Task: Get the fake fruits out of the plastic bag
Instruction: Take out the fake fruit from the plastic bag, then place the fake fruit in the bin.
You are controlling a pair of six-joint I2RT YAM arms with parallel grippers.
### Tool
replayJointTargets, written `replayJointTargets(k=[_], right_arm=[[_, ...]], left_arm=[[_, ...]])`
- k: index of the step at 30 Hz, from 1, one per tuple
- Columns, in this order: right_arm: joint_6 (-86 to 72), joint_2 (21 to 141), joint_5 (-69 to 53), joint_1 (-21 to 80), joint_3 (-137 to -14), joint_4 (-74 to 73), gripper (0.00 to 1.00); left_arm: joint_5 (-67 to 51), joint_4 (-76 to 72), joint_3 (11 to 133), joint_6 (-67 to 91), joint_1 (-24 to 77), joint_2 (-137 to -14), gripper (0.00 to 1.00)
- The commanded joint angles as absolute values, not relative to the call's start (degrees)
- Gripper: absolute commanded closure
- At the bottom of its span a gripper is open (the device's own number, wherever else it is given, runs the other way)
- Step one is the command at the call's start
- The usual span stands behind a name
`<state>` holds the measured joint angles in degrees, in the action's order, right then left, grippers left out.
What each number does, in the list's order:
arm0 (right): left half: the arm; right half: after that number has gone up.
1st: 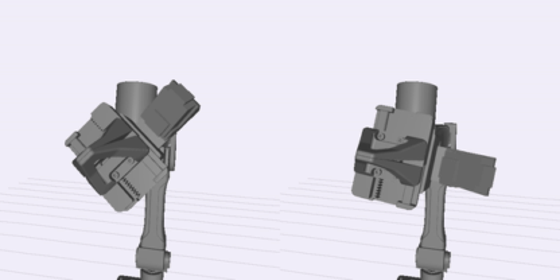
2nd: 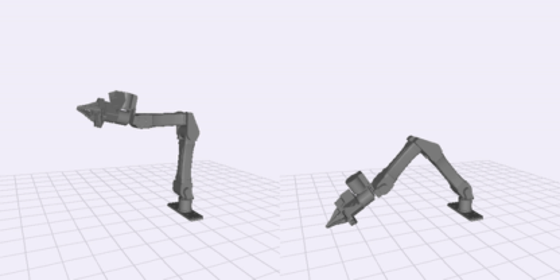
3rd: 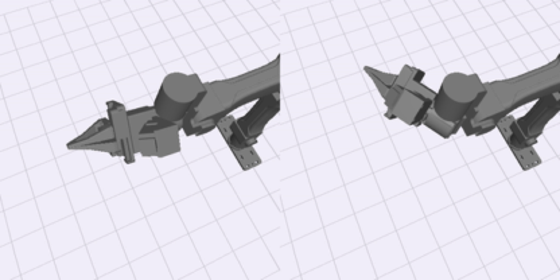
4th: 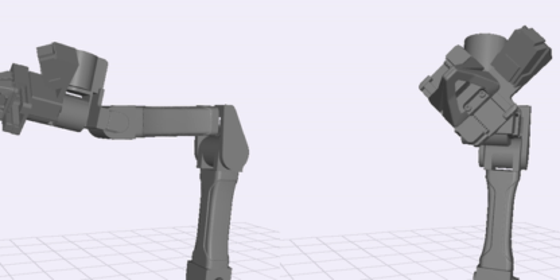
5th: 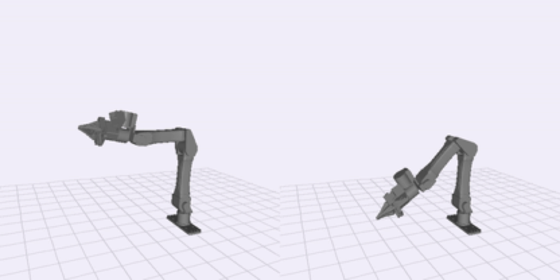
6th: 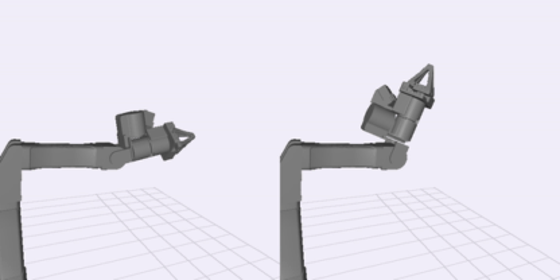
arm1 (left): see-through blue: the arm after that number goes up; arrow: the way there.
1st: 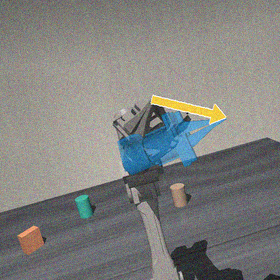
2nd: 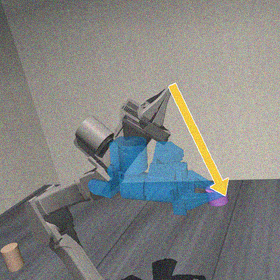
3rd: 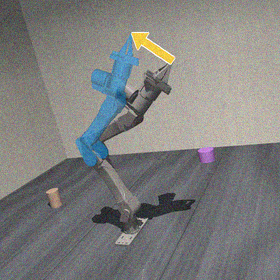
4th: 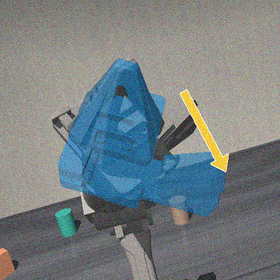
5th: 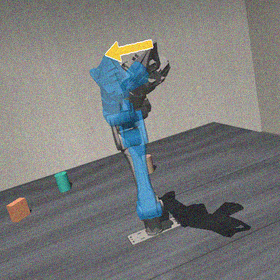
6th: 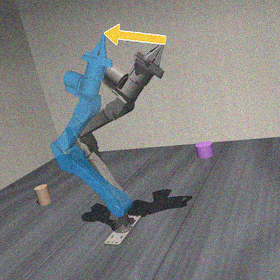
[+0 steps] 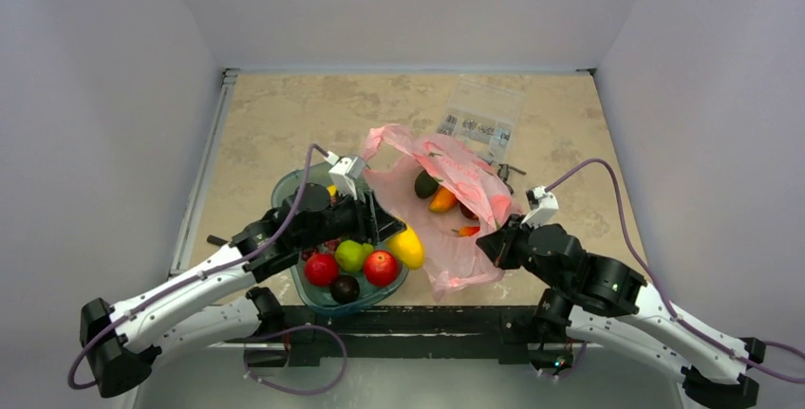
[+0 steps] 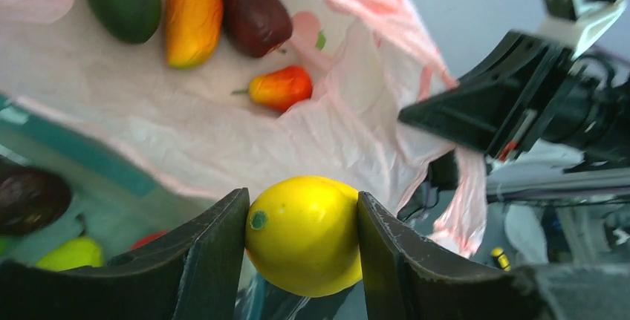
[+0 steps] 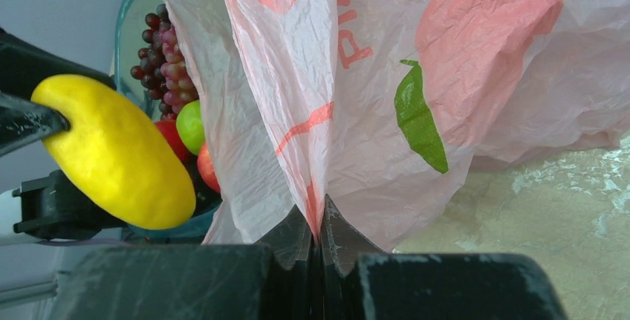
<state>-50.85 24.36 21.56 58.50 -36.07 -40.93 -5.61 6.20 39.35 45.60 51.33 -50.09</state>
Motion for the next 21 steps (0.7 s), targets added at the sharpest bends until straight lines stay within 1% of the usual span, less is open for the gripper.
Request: replayJointTargets(k=[1,4,6,10,14,15,16,17,19,20,21], right_arm=[[-51.46,23.99,22.94,58.63,-35.54,-40.35,1.00],[-51.25,24.14,22.77,58.61,-35.43,-40.32,1.00],[-51.17,24.19,22.68,58.60,-35.48,-40.18,1.00],[-51.09,23.75,22.59,58.63,-35.40,-40.10,1.00],[-50.98,22.96,22.50,58.62,-35.30,-39.97,1.00],[-50.99,22.92,22.43,58.62,-35.20,-39.92,1.00],[-50.95,22.86,22.41,58.62,-35.18,-39.83,1.00],[-50.83,22.90,22.26,58.63,-35.16,-39.82,1.00],[-50.76,22.89,22.05,58.62,-35.29,-39.89,1.00],[-50.74,22.86,21.99,58.61,-35.37,-39.91,1.00],[-50.75,22.67,22.03,58.62,-35.35,-39.90,1.00]], left_arm=[[-2.36,27.21,44.41,37.36,50.83,-44.43,1.00],[6.18,37.52,46.29,37.46,50.51,-41.66,1.00],[11.65,40.54,46.63,39.12,50.29,-39.83,1.00],[14.62,39.05,45.38,42.10,49.86,-38.35,1.00],[19.51,41.63,47.10,45.93,48.77,-43.31,1.00],[20.40,41.59,47.51,46.19,48.08,-44.55,0.97],[20.97,41.31,47.93,46.31,47.36,-45.97,0.90],[21.23,41.23,48.52,46.95,46.55,-47.20,0.78],[20.10,41.33,50.21,47.84,44.96,-49.79,0.41],[19.49,41.74,51.66,48.24,44.50,-50.81,0.26],[19.35,42.29,52.66,48.57,44.32,-51.56,0.16]])
